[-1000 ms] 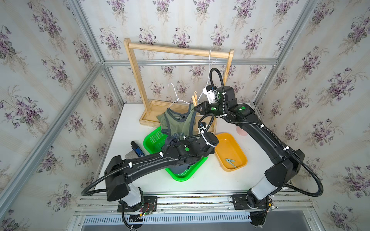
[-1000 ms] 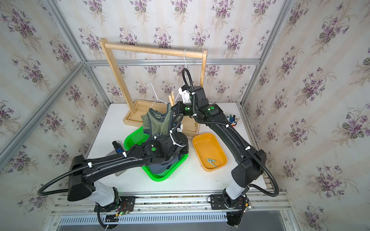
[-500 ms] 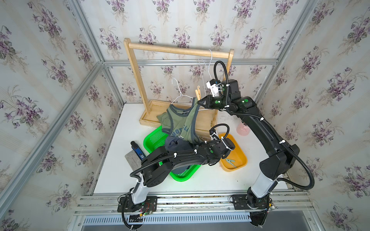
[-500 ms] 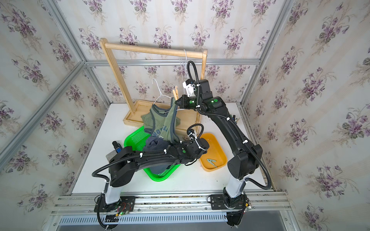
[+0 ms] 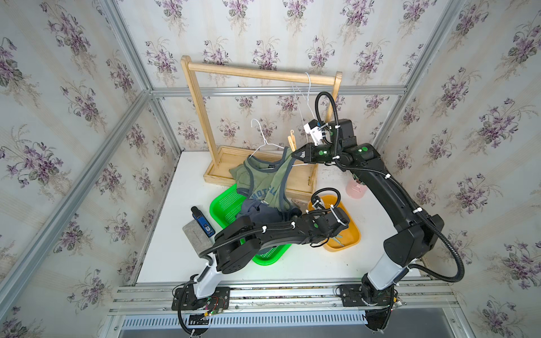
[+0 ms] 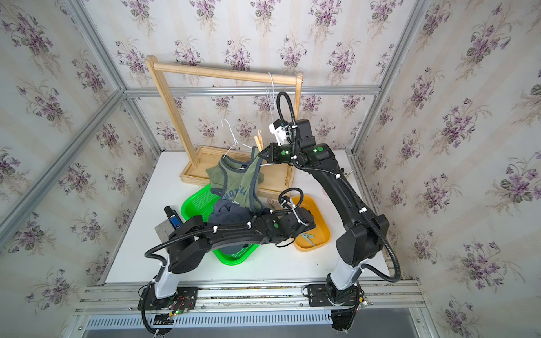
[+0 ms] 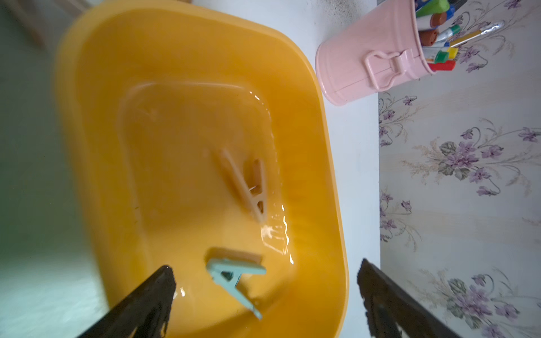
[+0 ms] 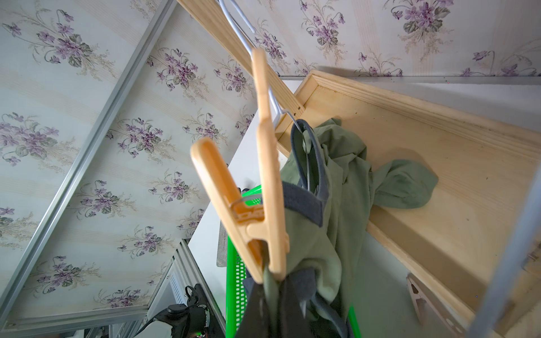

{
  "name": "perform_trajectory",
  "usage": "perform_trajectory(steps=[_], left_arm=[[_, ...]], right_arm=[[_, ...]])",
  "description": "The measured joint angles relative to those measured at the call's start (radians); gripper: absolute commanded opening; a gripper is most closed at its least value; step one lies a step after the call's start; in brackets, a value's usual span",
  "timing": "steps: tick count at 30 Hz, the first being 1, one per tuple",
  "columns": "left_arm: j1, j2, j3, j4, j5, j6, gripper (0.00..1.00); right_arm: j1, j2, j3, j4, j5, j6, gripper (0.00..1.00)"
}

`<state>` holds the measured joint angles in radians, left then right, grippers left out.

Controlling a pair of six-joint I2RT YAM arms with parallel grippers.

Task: Remove the clothespins securing tank tops to the hanger
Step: Place the clothespin in the storage box.

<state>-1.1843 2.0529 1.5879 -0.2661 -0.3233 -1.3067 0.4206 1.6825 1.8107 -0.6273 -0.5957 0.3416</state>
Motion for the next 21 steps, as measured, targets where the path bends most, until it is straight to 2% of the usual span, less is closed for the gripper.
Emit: perform_trajectory(steps=[4, 8, 14, 17, 21], left_arm=[[0.000, -0.175, -0.049, -0.103, 0.079, 0.043, 0.99], [-0.005, -0.341, -0.020, -0.227, 0.143, 0.119, 0.91], [0.011, -0.613, 0.069, -0.477, 0.101, 0.222, 0.86], [0.068, -0.748, 0.091, -0.615, 0.054, 0.245, 0.85], [0.255, -0.880, 0.108, -0.801, 0.027, 0.259, 0.85]], right_arm=[[0.001, -0.062, -0.073, 0.032, -0.005, 0.023, 0.00], [0.021, -0.121, -0.117, 0.045, -0.001, 0.026, 0.00], [0.148, -0.189, -0.143, 0.047, 0.055, 0.034, 0.00], [0.230, -0.225, -0.171, 0.048, 0.085, 0.043, 0.00], [0.298, -0.298, -0.254, 0.079, 0.166, 0.087, 0.00]])
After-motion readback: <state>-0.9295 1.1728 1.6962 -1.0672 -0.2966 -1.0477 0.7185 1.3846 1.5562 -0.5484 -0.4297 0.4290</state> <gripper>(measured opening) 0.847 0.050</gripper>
